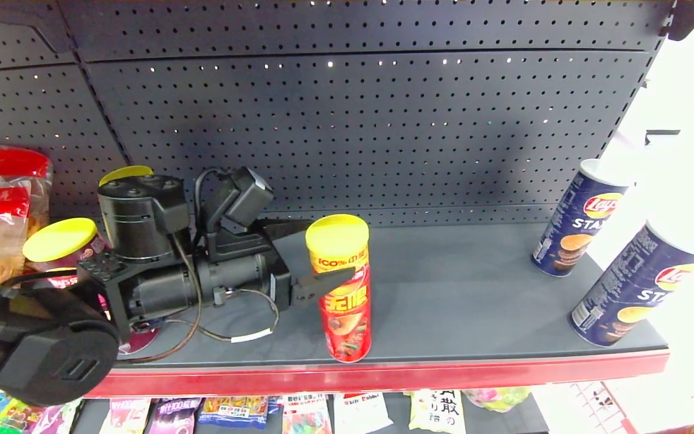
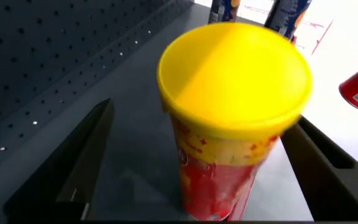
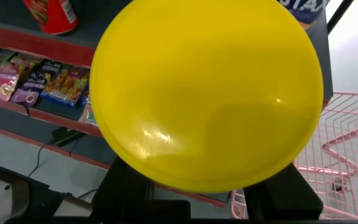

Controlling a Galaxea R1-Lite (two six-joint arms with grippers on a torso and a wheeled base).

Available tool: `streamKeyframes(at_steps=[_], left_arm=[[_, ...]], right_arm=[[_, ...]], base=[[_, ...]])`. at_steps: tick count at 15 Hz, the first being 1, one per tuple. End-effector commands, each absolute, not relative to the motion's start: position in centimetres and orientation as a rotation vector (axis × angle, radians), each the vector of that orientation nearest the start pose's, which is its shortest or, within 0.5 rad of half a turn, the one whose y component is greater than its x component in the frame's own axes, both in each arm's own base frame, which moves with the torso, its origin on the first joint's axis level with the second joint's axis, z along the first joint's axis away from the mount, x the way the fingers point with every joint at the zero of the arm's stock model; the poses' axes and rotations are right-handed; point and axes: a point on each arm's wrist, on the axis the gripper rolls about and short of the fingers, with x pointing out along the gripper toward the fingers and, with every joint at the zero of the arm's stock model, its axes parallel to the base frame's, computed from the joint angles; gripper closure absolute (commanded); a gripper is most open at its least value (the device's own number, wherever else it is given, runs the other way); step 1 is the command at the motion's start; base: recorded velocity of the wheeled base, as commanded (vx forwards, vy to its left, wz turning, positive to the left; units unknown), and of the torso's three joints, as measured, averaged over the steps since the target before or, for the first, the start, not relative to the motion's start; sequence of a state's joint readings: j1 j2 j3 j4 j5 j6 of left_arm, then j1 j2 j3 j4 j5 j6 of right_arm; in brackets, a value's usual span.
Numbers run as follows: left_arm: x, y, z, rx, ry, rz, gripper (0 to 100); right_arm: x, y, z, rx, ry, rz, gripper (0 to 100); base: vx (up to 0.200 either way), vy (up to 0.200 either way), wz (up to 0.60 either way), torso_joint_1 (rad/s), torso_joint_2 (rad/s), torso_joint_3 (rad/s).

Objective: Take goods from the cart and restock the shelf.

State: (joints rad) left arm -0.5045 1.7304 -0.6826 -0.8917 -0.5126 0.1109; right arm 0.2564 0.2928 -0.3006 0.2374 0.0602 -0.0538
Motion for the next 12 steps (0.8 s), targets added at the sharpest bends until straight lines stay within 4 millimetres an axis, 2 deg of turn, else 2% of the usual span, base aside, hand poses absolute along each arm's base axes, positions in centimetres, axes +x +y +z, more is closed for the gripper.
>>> streamKeyframes(at_steps=[1,2,4,8,10,12], left_arm=[[23.5,-13.8,18.5,0.096,0.086,-1.003,0],[22.5,-13.2,18.8,0.096,0.107,-0.995,0],[21.8,-12.9,19.3,0.096,0.111,-0.993,0],[21.4,-12.6,20.1,0.097,0.081,-0.988,0],[21.1,-12.1,20.3,0.098,0.080,-0.963,0],[19.5,-11.2,21.4,0.087,0.086,-0.940,0]], right_arm=[[4.0,1.5,19.5,-0.093,0.285,0.389,100],[6.3,2.3,21.1,-0.096,0.287,0.401,100],[9.4,3.4,22.4,-0.099,0.299,0.406,100],[11.7,4.6,22.9,-0.106,0.280,0.439,100],[12.8,5.4,23.9,-0.108,0.269,0.471,100],[15.4,6.7,24.1,-0.114,0.312,0.485,100]], base=[[0.000,0.000,0.00,0.000,0.00,0.000],[0.000,0.000,0.00,0.000,0.00,0.000],[0.000,0.000,0.00,0.000,0.00,0.000],[0.000,0.000,0.00,0.000,0.00,0.000],[0.000,0.000,0.00,0.000,0.00,0.000],[0.000,0.000,0.00,0.000,0.00,0.000]])
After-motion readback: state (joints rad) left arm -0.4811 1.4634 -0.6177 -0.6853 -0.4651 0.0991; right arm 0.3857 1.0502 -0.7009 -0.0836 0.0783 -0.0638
